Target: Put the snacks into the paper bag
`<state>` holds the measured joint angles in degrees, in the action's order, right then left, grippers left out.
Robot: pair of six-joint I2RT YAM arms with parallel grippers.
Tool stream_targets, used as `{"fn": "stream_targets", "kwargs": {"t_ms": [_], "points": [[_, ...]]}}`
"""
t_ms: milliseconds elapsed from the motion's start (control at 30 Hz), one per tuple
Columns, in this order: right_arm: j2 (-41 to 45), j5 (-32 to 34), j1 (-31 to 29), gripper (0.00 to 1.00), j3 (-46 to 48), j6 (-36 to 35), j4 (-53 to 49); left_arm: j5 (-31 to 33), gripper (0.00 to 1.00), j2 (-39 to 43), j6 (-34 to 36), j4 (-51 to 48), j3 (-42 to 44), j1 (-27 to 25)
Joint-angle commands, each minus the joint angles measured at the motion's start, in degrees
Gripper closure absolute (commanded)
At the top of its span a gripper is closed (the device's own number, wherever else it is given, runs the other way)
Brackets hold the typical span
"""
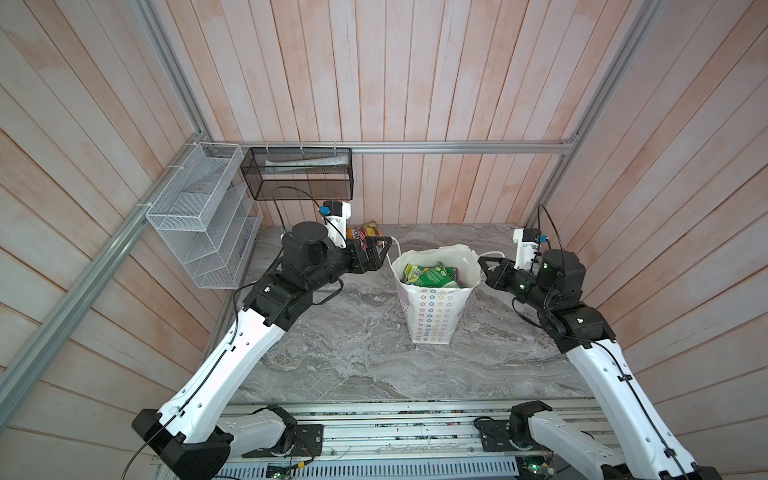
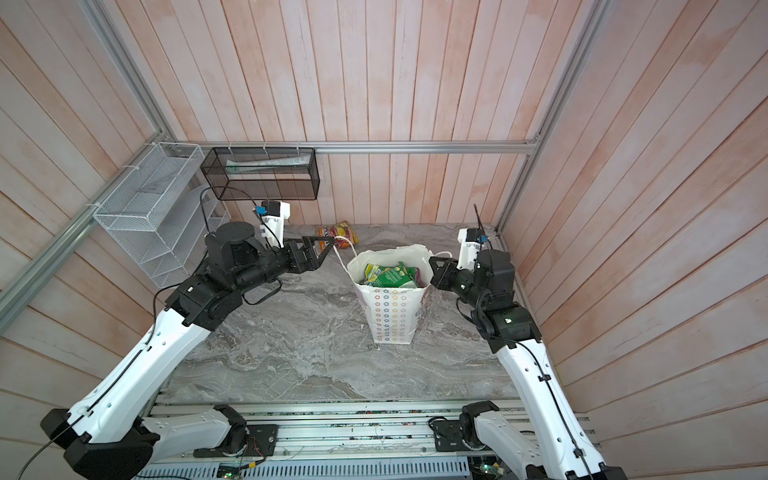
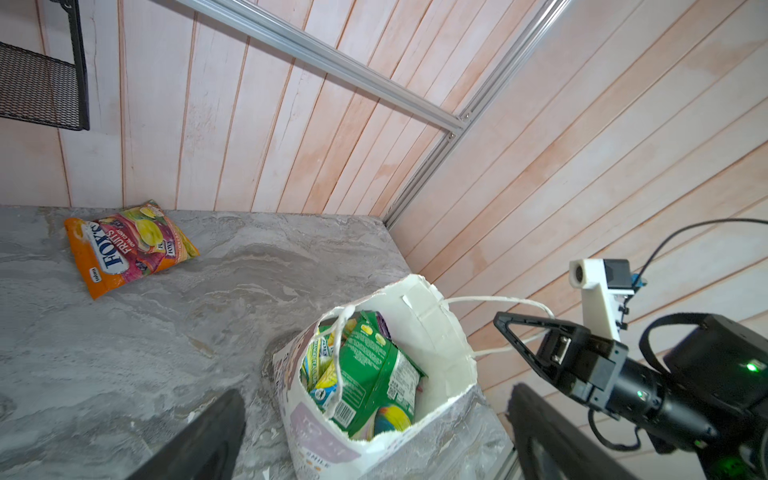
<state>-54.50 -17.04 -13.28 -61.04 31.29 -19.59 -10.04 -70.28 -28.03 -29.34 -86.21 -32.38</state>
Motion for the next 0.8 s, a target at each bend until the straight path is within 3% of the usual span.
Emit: {"fn": "stream_targets", "kwargs": {"t_ms": [0, 133, 200, 367, 467, 567, 767], "points": [[1.7, -1.0, 0.3, 1.00, 0.7, 1.0, 0.6, 4.2, 0.00, 1.4, 3.2, -9.6, -5.0, 0.0], [2.7, 0.0, 0.4, 1.00, 0.7, 1.3, -0.4, 6.4, 0.00, 5.2, 1.1, -8.6, -3.5, 1.4], [3.2, -0.2, 0.4, 1.00, 1.9, 2.3, 0.4, 6.8, 0.00, 6.6, -1.9, -8.8, -0.3, 5.0], [5.3, 0.6, 0.4, 1.00, 4.7, 3.2, 2.1, -6.0, 0.00, 4.1, -7.1, -4.5, 10.5, 18.1], [6.8, 0.5, 0.4, 1.00, 5.5, 3.8, 3.3, -8.6, 0.00, -1.0, -10.7, 3.2, 17.4, 21.5], [7.2, 0.0, 0.4, 1.00, 6.9, 3.6, 4.2, -4.9, 0.00, -8.4, -12.1, 10.3, 21.8, 22.3], [8.7, -0.5, 0.4, 1.00, 10.3, 3.9, 4.6, -2.1, 0.01, -29.7, -10.9, 20.7, 16.7, 22.1]]}}
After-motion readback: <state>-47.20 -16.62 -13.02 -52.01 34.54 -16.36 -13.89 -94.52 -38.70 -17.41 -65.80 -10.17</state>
